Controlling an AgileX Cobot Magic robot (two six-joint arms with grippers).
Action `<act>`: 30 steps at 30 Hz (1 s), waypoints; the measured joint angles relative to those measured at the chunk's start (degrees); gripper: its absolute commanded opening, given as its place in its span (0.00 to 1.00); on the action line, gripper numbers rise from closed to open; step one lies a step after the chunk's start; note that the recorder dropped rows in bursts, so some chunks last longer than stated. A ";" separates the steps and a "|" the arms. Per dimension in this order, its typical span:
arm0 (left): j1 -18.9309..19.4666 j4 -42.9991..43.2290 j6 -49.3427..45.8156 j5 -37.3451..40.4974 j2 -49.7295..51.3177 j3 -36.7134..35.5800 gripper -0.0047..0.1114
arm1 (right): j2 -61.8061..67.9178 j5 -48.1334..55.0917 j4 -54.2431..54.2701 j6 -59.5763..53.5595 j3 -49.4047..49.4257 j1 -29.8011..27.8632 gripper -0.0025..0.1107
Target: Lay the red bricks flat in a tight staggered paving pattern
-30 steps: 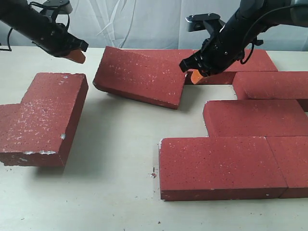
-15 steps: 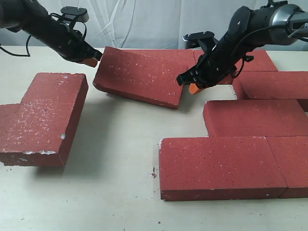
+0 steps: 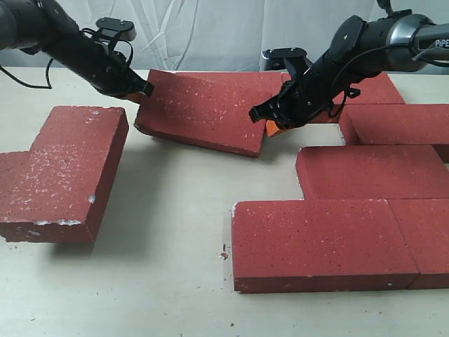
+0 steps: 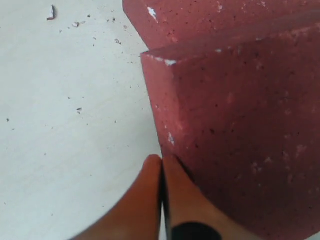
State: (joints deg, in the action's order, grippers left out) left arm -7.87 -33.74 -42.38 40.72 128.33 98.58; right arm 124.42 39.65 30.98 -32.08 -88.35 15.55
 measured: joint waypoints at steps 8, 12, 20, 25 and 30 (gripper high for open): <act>-0.37 2.02 0.00 2.59 -0.96 0.08 0.04 | -1.67 0.57 -0.35 -0.36 0.00 0.00 0.01; -0.37 2.78 -0.11 5.94 -4.00 0.08 0.04 | -5.33 2.93 -1.04 -0.36 0.00 -0.10 0.01; -0.37 3.98 3.06 19.17 -6.52 -0.06 0.04 | -7.39 7.17 -8.69 0.49 0.00 -0.31 0.01; -1.24 5.42 5.61 21.85 -6.52 -2.18 0.04 | -7.39 8.40 -12.80 2.89 0.00 -0.31 0.01; -1.24 6.48 6.66 20.19 -6.52 -3.19 0.04 | -6.87 8.74 -13.32 3.56 0.00 -0.31 0.01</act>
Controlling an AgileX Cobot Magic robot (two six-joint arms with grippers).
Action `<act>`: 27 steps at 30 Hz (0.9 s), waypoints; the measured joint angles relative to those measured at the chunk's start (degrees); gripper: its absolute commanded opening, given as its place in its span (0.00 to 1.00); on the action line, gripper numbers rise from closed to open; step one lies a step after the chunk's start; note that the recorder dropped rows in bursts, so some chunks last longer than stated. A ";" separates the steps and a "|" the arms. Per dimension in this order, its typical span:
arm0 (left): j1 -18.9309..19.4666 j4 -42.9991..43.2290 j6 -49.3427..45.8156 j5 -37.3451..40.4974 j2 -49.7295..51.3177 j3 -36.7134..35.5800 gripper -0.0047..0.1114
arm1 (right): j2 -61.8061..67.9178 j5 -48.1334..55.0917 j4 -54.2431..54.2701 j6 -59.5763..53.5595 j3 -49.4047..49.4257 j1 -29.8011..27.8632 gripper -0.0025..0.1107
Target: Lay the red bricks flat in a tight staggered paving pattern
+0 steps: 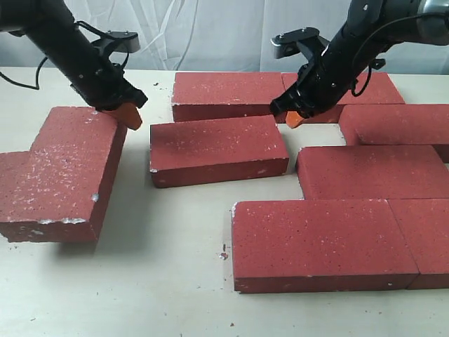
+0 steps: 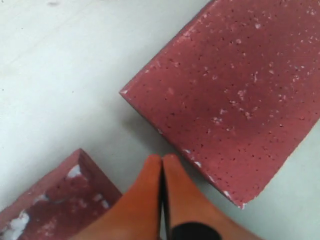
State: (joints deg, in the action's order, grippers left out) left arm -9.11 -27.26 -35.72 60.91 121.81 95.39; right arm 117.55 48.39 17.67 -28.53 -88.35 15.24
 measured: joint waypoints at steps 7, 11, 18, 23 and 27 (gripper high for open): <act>0.00 2.43 0.75 -4.39 -1.49 -0.43 0.04 | 0.78 1.14 -5.50 0.25 0.00 0.10 0.01; 0.00 2.67 -0.87 -3.97 -10.56 -0.55 0.04 | -7.10 2.96 -0.98 -0.41 1.19 0.10 0.01; -6.22 -3.75 -3.09 4.08 -16.07 -15.43 0.04 | -12.44 5.40 27.86 -30.75 16.00 0.32 0.01; -13.19 2.56 -3.34 -16.77 -12.46 -22.89 0.04 | -11.33 5.40 28.13 -35.86 17.60 0.32 0.01; -15.05 8.70 0.34 -17.87 -9.36 -22.69 0.04 | -9.36 6.01 25.86 -36.15 17.60 0.32 0.01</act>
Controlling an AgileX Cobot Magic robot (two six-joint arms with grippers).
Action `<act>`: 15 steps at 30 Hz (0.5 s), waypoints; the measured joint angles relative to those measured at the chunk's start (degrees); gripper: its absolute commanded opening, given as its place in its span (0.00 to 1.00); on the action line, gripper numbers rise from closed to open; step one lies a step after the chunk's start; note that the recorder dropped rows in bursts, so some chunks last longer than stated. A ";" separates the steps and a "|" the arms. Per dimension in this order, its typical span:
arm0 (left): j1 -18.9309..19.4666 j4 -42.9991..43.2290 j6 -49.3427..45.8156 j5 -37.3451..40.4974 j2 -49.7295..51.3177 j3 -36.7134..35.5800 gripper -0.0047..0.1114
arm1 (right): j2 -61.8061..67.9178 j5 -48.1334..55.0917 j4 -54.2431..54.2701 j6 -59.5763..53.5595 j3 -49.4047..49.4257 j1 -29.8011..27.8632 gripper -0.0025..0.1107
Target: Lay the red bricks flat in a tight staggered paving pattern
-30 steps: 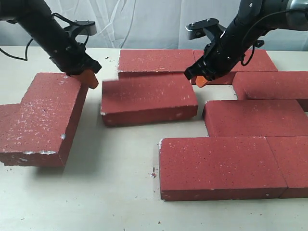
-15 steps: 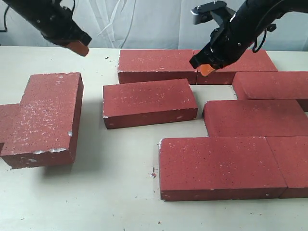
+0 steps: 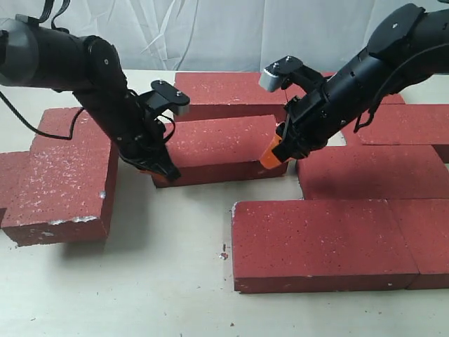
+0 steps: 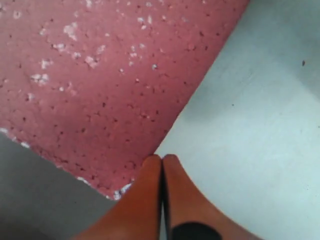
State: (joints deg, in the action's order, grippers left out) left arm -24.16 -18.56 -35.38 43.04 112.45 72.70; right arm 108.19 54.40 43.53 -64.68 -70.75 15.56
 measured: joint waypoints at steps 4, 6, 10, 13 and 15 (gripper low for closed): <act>0.11 7.13 6.48 0.53 0.48 0.74 0.04 | 1.44 0.09 -2.72 1.46 0.00 1.30 0.01; 0.21 9.43 8.24 2.10 0.70 0.74 0.04 | 2.10 -0.02 -4.85 2.22 0.00 2.80 0.01; 0.21 10.49 9.02 3.18 0.72 1.00 0.04 | 3.15 -1.87 -8.01 4.68 -1.27 6.34 0.01; 0.21 10.49 9.25 3.65 -0.08 1.50 0.04 | 4.14 -3.39 -8.12 6.63 -2.90 7.79 0.01; 0.31 10.49 9.25 5.08 -1.19 1.49 0.04 | 4.99 -3.26 -8.12 7.18 -3.47 8.20 0.01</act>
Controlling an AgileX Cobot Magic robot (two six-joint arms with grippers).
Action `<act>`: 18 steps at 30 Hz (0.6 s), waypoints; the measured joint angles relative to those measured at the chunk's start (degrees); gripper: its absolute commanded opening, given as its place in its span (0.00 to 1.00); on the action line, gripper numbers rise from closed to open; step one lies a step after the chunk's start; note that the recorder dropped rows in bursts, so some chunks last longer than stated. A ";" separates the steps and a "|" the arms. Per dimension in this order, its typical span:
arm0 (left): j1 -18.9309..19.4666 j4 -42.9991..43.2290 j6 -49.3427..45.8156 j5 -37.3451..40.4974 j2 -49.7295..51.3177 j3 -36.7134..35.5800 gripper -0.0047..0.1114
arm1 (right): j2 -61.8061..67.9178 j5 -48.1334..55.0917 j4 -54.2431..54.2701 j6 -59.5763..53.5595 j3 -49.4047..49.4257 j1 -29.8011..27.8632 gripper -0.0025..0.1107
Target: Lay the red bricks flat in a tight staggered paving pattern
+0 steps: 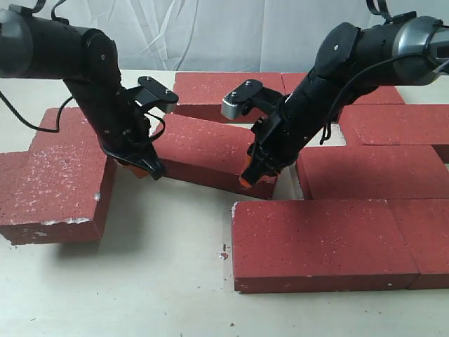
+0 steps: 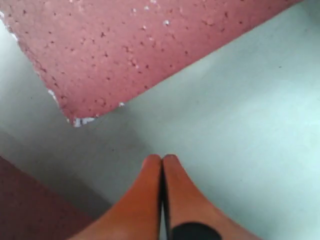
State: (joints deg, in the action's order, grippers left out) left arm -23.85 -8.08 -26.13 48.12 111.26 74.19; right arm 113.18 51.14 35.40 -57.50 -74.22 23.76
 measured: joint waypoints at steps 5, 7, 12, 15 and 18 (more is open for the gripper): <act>2.40 0.00 1.11 -3.71 -0.80 -0.51 0.04 | 2.76 0.69 -3.01 0.54 -0.93 1.82 0.01; 3.72 0.31 2.58 -6.97 -0.80 -0.77 0.04 | 3.54 0.02 -3.69 1.66 -1.44 2.21 0.01; 4.96 0.41 3.87 -12.71 -0.80 -1.45 0.04 | 4.68 -5.08 -5.97 4.50 -2.42 2.34 0.01; 4.96 0.41 4.00 -14.59 -0.69 -2.05 0.04 | 5.87 -9.72 -8.79 7.27 -2.42 2.34 0.01; 4.96 0.41 4.00 -16.83 -0.11 -2.18 0.04 | 6.37 -13.84 -10.62 9.89 -2.42 2.34 0.01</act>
State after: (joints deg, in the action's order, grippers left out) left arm -18.89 -7.66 -22.14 31.28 111.15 72.01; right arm 119.55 37.29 24.78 -47.62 -76.64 26.10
